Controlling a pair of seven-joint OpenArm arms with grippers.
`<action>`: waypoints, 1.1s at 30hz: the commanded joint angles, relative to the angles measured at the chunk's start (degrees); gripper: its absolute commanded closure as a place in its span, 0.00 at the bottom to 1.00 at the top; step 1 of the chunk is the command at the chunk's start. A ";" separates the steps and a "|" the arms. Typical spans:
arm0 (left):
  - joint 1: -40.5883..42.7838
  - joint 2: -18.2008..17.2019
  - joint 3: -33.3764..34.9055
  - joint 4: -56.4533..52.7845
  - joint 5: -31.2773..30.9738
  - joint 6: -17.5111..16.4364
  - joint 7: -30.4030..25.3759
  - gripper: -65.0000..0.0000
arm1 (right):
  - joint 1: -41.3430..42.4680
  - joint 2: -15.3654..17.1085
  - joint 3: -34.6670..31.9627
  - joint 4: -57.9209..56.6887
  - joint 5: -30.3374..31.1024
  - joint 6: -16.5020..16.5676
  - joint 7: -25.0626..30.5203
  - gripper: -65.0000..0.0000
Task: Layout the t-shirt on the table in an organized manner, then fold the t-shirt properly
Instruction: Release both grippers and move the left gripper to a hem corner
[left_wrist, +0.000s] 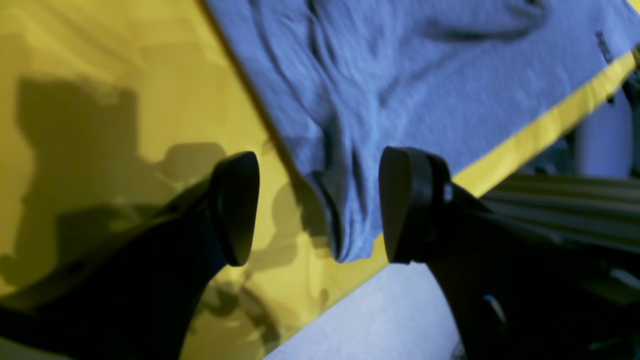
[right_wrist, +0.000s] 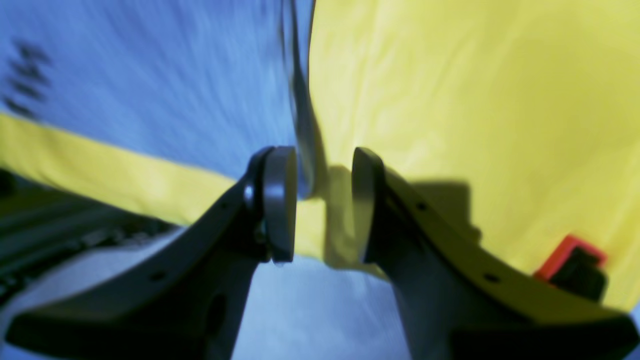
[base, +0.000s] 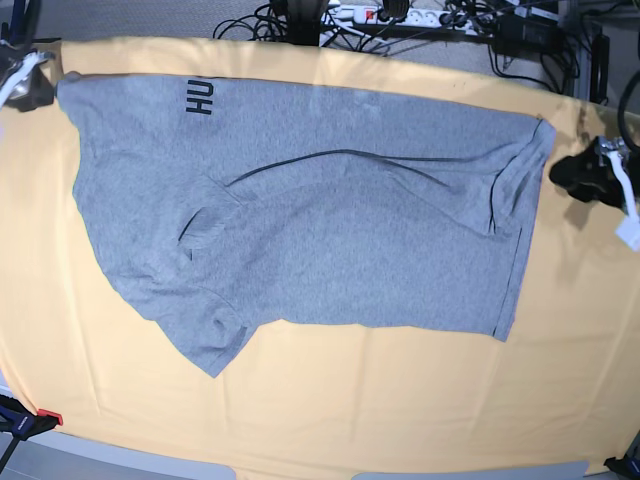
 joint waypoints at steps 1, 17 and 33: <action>-1.84 -1.70 -2.36 0.63 -1.41 -0.28 -1.01 0.39 | 1.01 1.31 2.40 0.79 2.19 0.12 0.70 0.67; -16.41 14.51 -19.34 -0.37 27.80 2.38 -22.80 0.39 | 8.02 1.29 7.28 0.76 6.97 0.12 3.58 0.67; -33.86 21.49 -4.26 -25.90 49.40 8.79 -43.19 0.39 | 8.00 1.25 7.28 0.76 7.34 0.12 3.87 0.67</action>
